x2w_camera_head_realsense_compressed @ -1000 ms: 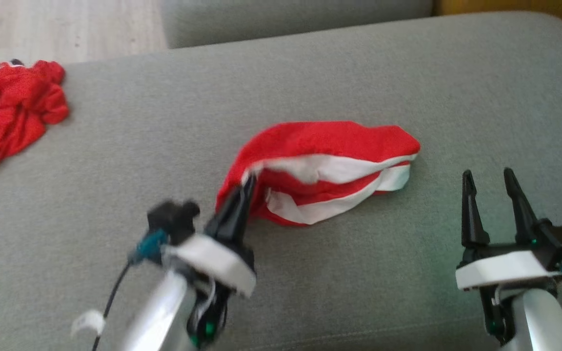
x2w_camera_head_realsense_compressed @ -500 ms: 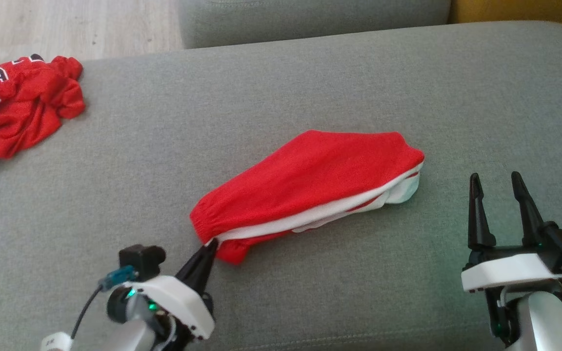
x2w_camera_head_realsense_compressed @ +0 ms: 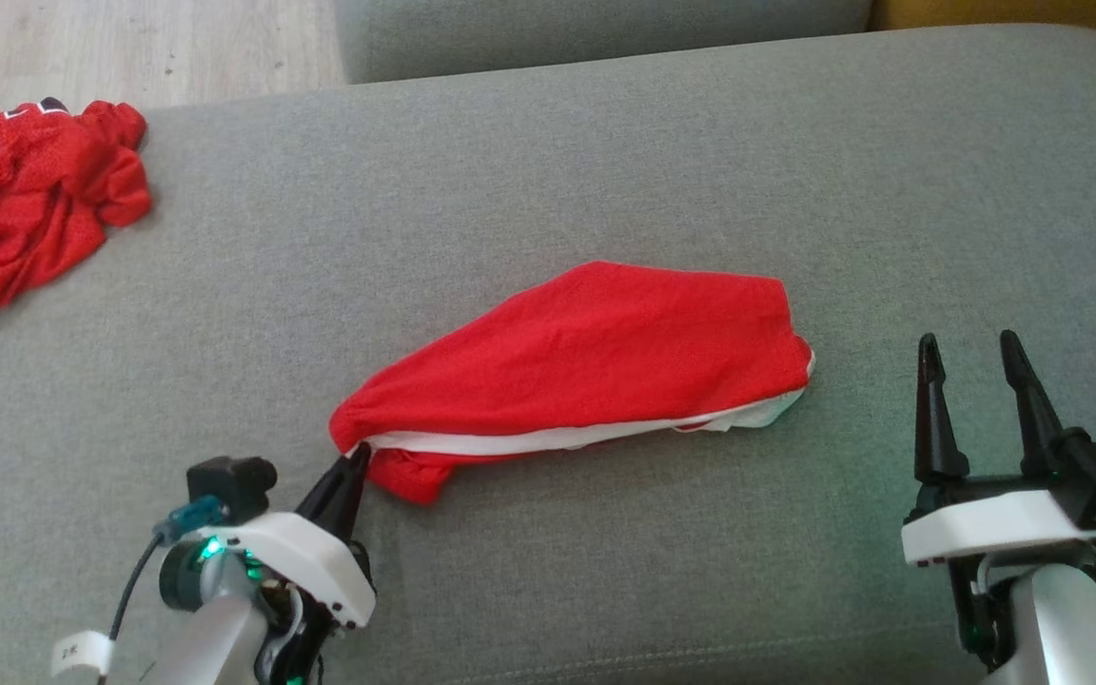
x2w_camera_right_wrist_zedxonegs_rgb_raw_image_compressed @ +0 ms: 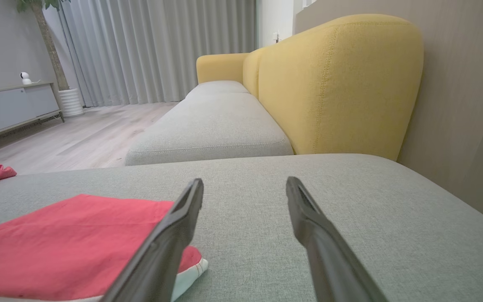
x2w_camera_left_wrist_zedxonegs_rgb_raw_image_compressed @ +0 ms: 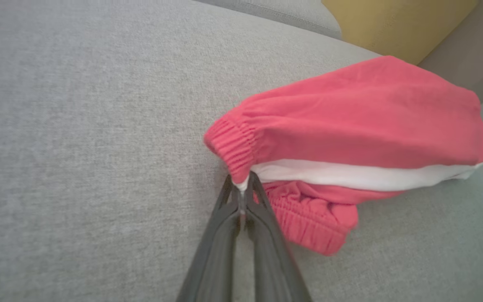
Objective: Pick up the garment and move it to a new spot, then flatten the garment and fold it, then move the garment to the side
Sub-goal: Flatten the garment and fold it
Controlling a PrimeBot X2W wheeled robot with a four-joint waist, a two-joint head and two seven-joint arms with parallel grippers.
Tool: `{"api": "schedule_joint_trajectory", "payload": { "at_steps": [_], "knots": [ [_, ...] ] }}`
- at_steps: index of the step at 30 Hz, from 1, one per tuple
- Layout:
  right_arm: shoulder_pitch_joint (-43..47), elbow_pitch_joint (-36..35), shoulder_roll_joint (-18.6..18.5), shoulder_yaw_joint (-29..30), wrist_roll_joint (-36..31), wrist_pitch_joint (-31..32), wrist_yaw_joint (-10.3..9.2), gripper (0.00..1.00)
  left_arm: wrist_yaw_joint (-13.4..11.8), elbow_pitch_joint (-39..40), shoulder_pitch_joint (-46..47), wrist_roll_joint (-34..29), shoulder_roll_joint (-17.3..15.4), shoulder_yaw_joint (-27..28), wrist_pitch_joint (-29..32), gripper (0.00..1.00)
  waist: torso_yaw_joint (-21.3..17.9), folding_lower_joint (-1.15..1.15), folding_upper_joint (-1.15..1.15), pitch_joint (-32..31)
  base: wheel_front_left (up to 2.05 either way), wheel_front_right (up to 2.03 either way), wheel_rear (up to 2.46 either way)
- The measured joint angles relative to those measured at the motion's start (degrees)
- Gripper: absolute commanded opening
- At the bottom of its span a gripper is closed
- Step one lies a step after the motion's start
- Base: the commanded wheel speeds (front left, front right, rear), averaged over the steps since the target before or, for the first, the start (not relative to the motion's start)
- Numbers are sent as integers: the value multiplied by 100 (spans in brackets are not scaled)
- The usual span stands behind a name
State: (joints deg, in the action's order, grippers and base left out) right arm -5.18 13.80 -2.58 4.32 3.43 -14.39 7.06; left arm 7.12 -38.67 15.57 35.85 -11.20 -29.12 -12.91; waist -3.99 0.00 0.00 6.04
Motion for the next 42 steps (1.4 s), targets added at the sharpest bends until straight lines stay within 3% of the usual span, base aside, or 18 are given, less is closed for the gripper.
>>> {"api": "schedule_joint_trajectory", "payload": {
  "at_steps": [2,4,5,17,28,42],
  "knots": [
    [-1,7,0,8,0,0,0,100,0,-31,14,-35,0,26,-62,47,17,0,0,-9,0,0,0],
    [-1,29,0,25,0,0,0,100,-5,-35,23,-109,0,56,-88,86,39,0,0,-20,0,0,0],
    [-1,33,0,35,0,0,0,100,-7,-35,31,-138,0,74,-91,100,51,0,0,-26,0,0,0],
    [-2,197,-1,-33,-1,0,0,100,-67,414,100,-491,51,485,-132,100,189,0,0,-40,0,0,0],
    [-387,1458,-1,-615,-159,1,0,100,-143,1328,-339,-1025,579,933,-138,100,482,0,0,70,0,0,0],
    [-907,2402,-9,-601,-252,1,0,100,-160,1785,-650,-1469,789,1345,-138,100,741,0,0,191,0,0,0]
  ]
}}
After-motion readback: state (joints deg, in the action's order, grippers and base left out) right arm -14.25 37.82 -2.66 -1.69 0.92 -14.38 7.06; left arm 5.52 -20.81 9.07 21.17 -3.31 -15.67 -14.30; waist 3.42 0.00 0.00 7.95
